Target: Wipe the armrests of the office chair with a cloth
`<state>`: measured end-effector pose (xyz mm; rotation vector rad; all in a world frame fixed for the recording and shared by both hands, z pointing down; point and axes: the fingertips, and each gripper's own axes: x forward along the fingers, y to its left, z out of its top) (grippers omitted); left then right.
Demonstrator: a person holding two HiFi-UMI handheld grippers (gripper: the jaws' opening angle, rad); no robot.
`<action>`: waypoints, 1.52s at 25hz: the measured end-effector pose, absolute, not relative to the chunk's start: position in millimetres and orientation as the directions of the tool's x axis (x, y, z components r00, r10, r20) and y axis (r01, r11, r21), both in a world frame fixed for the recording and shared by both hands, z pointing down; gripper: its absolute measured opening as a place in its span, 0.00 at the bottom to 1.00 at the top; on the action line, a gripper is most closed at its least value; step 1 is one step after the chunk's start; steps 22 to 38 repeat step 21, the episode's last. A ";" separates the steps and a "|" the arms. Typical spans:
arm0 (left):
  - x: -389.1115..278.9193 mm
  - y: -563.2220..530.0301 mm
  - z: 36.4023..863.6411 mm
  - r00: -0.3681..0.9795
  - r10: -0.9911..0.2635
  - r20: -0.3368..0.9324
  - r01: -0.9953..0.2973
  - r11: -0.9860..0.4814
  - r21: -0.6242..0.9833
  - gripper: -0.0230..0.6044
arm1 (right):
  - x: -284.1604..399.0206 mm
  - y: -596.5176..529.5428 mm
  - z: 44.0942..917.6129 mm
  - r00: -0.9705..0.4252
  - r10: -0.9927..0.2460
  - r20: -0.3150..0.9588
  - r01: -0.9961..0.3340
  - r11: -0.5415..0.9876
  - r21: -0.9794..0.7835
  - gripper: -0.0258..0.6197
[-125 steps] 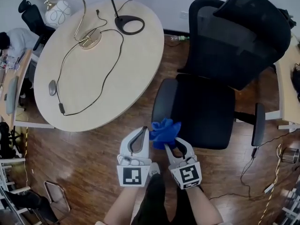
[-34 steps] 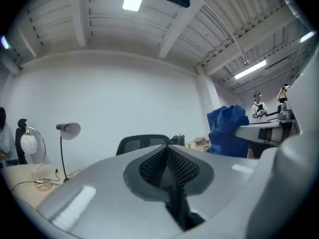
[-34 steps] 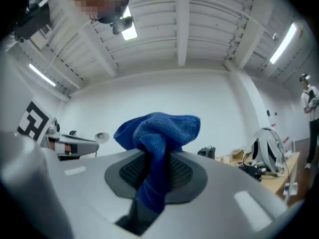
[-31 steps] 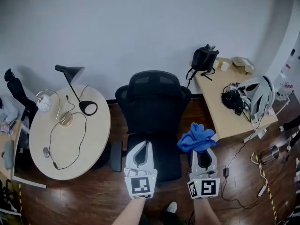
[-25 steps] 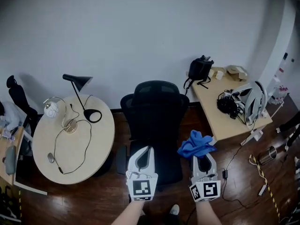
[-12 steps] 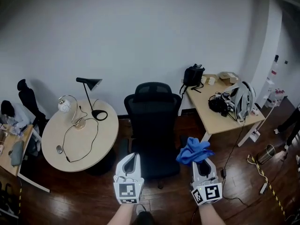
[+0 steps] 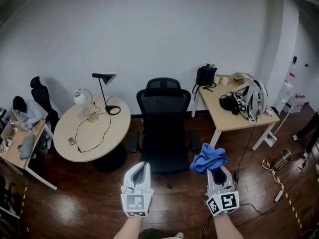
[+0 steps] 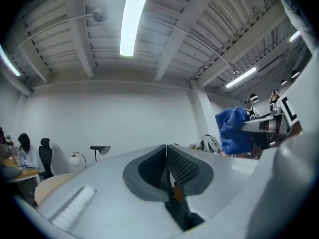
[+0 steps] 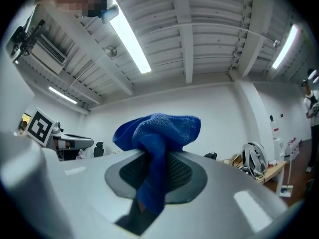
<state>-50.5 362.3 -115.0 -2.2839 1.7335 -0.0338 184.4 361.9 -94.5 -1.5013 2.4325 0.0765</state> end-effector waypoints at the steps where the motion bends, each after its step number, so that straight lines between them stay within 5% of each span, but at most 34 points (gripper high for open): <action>1: -48.8 371.7 -119.0 0.285 -0.948 -0.145 -0.942 -0.248 -0.228 0.15 | 184.7 372.3 -99.1 -0.423 -0.866 -0.267 -0.883 0.460 -0.096 0.16; 13: -116.7 464.7 -170.7 0.266 -0.952 -0.153 -0.952 -0.235 -0.195 0.16 | 115.3 465.8 -150.3 -0.457 -0.844 -0.282 -0.865 0.495 -0.079 0.16; 21: -47.3 496.5 -188.5 0.294 -0.948 -0.121 -0.946 -0.271 -0.178 0.16 | 168.4 491.0 -173.3 -0.490 -0.833 -0.257 -0.844 0.527 -0.098 0.16; 38: -47.3 496.5 -188.5 0.294 -0.948 -0.121 -0.946 -0.271 -0.178 0.16 | 168.4 491.0 -173.3 -0.490 -0.833 -0.257 -0.844 0.527 -0.098 0.16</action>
